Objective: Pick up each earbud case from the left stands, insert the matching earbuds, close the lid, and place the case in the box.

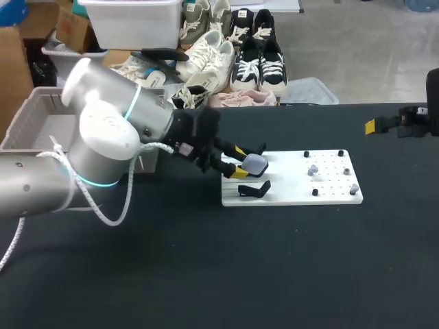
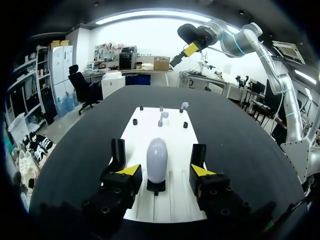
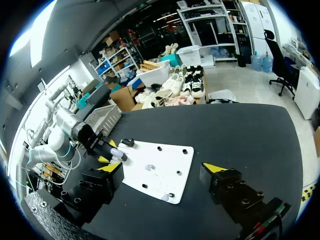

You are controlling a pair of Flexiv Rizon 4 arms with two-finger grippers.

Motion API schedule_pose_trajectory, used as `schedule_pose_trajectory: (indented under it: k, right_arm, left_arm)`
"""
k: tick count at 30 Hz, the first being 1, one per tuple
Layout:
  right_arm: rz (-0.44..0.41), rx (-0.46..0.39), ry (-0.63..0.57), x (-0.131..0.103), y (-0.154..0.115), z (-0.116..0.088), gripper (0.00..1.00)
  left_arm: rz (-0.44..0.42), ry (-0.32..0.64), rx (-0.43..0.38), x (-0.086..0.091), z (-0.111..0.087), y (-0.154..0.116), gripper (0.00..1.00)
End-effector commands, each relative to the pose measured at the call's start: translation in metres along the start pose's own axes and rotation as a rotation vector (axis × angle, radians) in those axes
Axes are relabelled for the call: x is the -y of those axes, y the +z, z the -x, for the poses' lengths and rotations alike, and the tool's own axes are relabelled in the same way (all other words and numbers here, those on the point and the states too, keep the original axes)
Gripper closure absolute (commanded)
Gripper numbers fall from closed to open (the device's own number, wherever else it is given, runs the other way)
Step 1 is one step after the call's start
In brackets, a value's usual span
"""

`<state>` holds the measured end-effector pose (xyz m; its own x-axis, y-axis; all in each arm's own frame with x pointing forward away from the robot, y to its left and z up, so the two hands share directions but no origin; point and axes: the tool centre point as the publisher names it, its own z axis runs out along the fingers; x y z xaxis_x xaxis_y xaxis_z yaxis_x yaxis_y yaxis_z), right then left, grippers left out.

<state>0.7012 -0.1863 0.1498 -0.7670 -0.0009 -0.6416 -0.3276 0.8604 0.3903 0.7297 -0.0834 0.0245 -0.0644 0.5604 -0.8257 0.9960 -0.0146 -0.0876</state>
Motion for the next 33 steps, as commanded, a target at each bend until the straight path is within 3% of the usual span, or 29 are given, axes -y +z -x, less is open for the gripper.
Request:
schedule_pose_trajectory:
  k: [1,7,13,33]
  right_arm:
    - [0.005,-0.001,-0.001,0.0012,0.0003,0.0003,0.0]
    - [0.005,-0.001,-0.001,0.0012,0.0003,0.0003,0.0]
    - [0.005,-0.001,-0.001,0.0012,0.0003,0.0003,0.0]
    - [0.005,-0.001,-0.001,0.0012,0.0003,0.0003,0.0]
  left_arm:
    - [-0.005,0.002,0.005,-0.0044,-0.0007,0.005,0.38]
    - [-0.004,-0.001,0.012,-0.0079,-0.0004,0.0063,0.4]
    - [-0.004,-0.004,0.018,-0.0106,-0.0001,0.0075,0.51]
    - [-0.01,-0.003,0.028,-0.0132,0.001,0.0139,0.55]
